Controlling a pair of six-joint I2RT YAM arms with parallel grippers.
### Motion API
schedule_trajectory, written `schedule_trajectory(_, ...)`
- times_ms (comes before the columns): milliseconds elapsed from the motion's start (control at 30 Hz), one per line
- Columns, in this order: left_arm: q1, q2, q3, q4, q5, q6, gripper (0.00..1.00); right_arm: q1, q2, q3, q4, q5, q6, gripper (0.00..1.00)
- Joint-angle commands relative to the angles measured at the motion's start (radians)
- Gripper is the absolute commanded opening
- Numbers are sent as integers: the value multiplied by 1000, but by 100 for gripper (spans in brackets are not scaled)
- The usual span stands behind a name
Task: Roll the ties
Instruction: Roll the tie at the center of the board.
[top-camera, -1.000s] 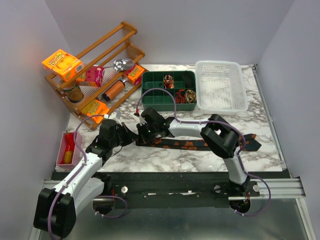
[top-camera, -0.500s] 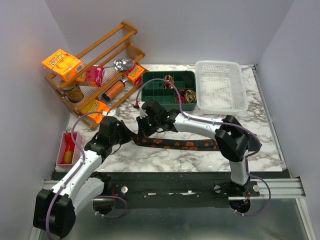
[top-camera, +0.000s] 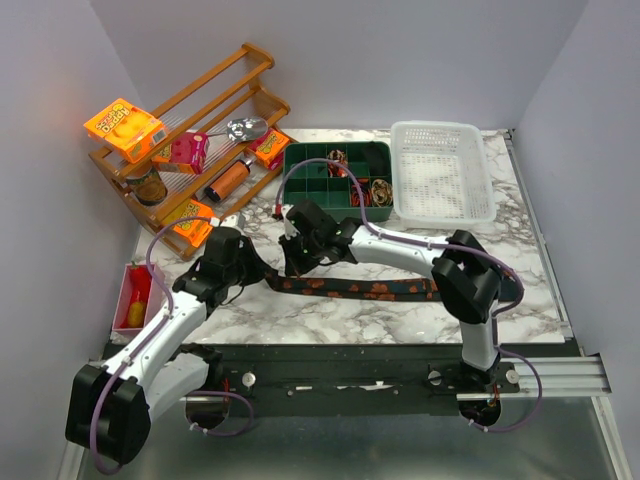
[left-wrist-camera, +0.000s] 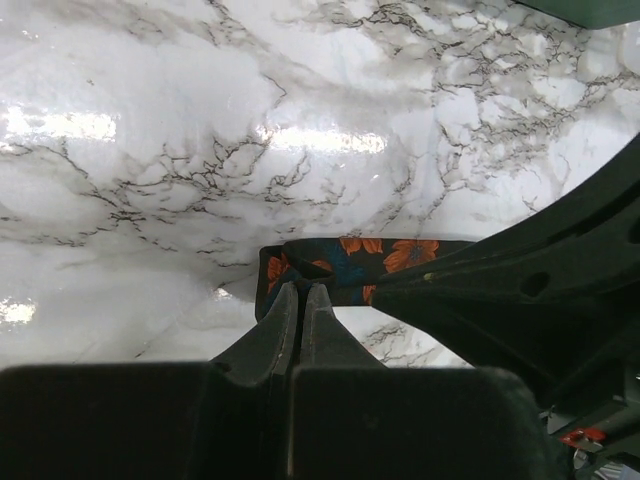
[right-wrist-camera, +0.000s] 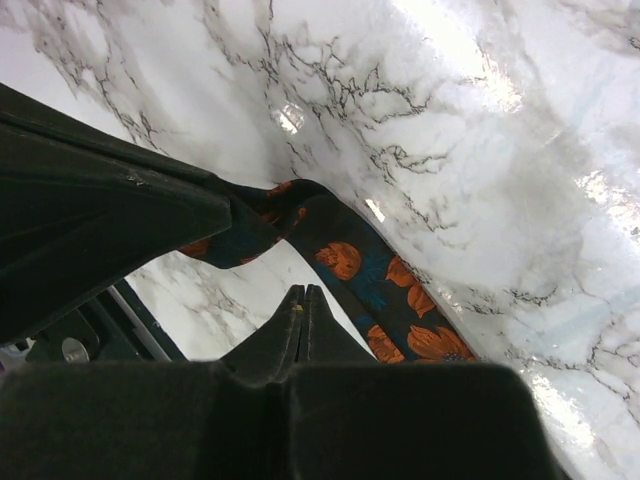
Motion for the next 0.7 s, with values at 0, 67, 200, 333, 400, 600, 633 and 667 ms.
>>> schedule_trajectory(0, -11, 2, 23, -25, -30, 22, 0, -4, 74, 60, 0, -63, -2, 1)
schedule_trajectory(67, -14, -7, 23, -25, -33, 17, 0, -4, 119, 86, 6, -83, 7, 1)
schedule_trajectory(200, -16, -12, 23, -27, -36, 17, 0, -3, 180, 140, 11, -135, 26, 1)
schedule_trajectory(333, -16, -10, 22, -22, -32, 16, 0, -3, 222, 143, 43, -160, 50, 1)
schedule_trajectory(400, -17, -9, 22, -17, -30, 14, 0, -3, 234, 138, 58, -163, 66, 1)
schedule_trajectory(600, -22, -1, 17, -7, -24, 8, 0, -3, 277, 129, 87, -174, 92, 1)
schedule_trajectory(633, -22, -1, 17, -7, -25, 8, 0, -1, 282, 126, 92, -173, 93, 1)
schedule_trajectory(667, -23, 1, 16, -7, -24, 8, 0, -1, 288, 124, 92, -175, 93, 1)
